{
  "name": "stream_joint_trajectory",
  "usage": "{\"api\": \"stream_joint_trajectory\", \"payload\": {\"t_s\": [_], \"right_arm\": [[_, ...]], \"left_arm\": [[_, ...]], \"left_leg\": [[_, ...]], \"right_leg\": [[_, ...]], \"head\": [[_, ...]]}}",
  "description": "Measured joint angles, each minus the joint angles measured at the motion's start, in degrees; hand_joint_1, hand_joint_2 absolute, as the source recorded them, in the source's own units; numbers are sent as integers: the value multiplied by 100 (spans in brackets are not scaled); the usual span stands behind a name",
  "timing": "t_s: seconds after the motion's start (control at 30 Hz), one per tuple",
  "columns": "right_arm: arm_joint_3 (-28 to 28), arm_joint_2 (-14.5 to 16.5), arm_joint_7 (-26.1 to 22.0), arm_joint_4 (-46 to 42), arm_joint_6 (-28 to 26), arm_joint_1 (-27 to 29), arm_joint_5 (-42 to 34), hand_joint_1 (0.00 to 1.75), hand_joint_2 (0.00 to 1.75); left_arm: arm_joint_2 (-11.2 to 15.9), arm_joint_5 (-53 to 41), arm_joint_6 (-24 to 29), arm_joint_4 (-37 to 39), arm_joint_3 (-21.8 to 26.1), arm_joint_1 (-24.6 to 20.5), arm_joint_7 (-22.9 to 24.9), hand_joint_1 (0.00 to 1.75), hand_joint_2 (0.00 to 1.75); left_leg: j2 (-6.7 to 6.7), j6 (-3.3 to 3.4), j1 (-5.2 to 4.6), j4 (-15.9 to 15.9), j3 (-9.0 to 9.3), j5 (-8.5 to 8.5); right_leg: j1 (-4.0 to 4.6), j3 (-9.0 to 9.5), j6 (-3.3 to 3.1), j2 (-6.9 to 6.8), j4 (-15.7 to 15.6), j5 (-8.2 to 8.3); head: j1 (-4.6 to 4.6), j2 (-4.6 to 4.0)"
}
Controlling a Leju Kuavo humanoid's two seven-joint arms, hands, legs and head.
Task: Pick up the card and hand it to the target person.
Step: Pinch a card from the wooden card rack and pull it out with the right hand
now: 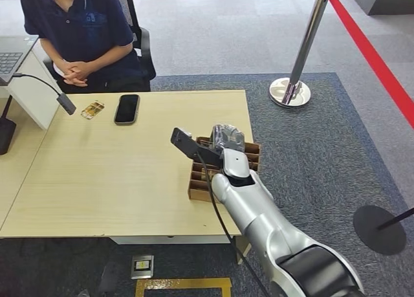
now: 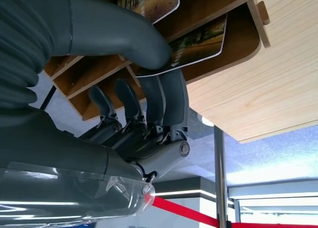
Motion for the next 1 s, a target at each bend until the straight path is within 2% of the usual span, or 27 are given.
{"api": "stream_joint_trajectory", "payload": {"t_s": [0.07,0.73,1.0], "right_arm": [[-1,-1,-8,0,-15,0,-9,175,175],[-8,-14,-457,-86,-383,-20,-69,175,175],[167,3,-817,-552,-280,-410,-764,175,175]], "left_arm": [[0,0,0,0,0,0,-1,0,0],[0,-4,-2,2,2,0,-2,0,0],[2,12,5,2,3,2,13,0,0]], "left_leg": [[0,0,0,0,0,0],[0,0,0,0,-8,0],[0,-1,0,0,-11,1]], "right_leg": [[0,0,0,0,0,0],[0,-6,0,0,1,0],[0,-9,-1,0,2,2]], "head": [[0,0],[0,0],[0,0]]}}
